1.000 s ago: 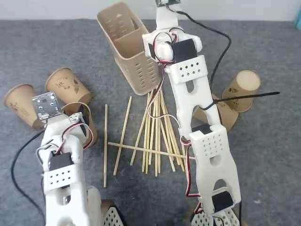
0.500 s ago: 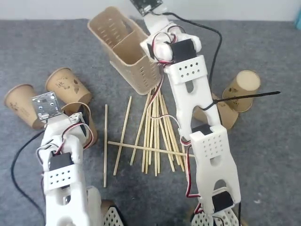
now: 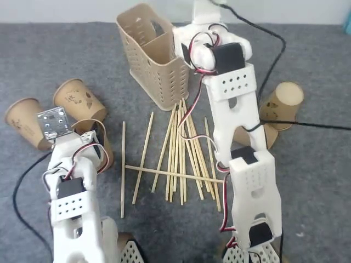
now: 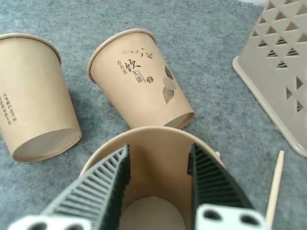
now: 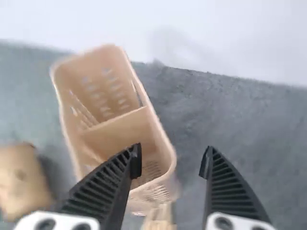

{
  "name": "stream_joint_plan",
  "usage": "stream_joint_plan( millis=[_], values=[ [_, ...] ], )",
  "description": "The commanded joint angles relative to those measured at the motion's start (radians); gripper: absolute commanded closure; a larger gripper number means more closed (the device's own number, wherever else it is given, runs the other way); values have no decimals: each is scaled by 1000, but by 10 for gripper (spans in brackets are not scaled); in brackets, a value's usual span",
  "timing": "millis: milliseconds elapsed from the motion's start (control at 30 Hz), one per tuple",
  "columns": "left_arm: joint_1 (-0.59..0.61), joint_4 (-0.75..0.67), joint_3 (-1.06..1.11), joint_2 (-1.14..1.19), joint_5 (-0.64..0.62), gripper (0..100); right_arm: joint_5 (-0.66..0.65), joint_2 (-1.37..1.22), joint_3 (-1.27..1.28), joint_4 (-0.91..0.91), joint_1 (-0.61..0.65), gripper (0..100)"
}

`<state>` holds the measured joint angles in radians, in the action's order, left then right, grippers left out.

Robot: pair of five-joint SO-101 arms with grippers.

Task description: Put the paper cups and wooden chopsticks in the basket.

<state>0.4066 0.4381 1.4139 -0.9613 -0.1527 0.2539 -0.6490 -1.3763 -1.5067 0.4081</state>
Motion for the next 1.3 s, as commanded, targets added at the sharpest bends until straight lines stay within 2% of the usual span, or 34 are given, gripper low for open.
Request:
stream_joint_plan(
  millis=[0, 100, 200, 567, 767, 833, 933, 1000, 1067, 1167, 1267],
  values=[
    [-3, -11, 5, 40, 14, 801, 353, 104, -8, -102, -10, 786],
    [-3, -11, 5, 40, 14, 801, 534, 102, -6, -168, 5, 786],
    [0, -9, 5, 38, 14, 801, 586, 84, -6, -179, 28, 786],
    [2, -11, 5, 38, 14, 801, 582, -96, -8, -48, 39, 786],
    [-2, -12, 5, 40, 14, 801, 580, -205, -11, -50, 47, 790],
    [-2, -12, 5, 40, 14, 801, 578, -236, -11, -54, 41, 823],
    [-2, -12, 5, 40, 14, 801, 460, -255, -12, -48, 15, 995],
    [-2, -12, 5, 40, 14, 801, 365, -255, -12, -62, 5, 965],
    [-3, -12, 5, 40, 14, 801, 259, -257, -12, -62, -18, 991],
    [-3, -12, 5, 40, 14, 801, 29, -245, -34, -48, -59, 991],
    [-3, -12, 5, 40, 14, 801, -23, -226, -83, -42, -105, 992]
  ],
)
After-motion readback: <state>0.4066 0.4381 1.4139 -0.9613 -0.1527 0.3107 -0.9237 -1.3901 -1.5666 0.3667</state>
